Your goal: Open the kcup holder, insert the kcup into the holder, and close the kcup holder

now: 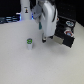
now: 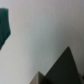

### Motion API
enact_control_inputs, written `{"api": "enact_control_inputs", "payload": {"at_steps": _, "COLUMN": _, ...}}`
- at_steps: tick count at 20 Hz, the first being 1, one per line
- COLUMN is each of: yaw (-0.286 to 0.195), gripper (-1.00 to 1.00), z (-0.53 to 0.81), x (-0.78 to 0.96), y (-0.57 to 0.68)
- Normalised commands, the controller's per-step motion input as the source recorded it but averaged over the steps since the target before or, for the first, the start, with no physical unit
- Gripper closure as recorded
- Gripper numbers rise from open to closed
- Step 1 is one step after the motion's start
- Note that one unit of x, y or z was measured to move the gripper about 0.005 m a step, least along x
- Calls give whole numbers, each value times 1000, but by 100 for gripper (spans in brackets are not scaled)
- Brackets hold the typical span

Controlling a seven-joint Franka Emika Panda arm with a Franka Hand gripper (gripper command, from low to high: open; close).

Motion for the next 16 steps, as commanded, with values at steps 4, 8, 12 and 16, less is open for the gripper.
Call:
{"api": "enact_control_inputs", "payload": {"at_steps": 4, "yaw": -222, "gripper": -100, "z": -334, "x": -237, "y": -525}}
{"api": "enact_control_inputs", "payload": {"at_steps": 8, "yaw": -188, "gripper": -100, "z": -422, "x": -286, "y": -422}}
{"api": "enact_control_inputs", "payload": {"at_steps": 12, "yaw": -160, "gripper": -100, "z": -458, "x": -253, "y": -317}}
{"api": "enact_control_inputs", "payload": {"at_steps": 16, "yaw": -140, "gripper": -100, "z": -256, "x": -321, "y": -218}}
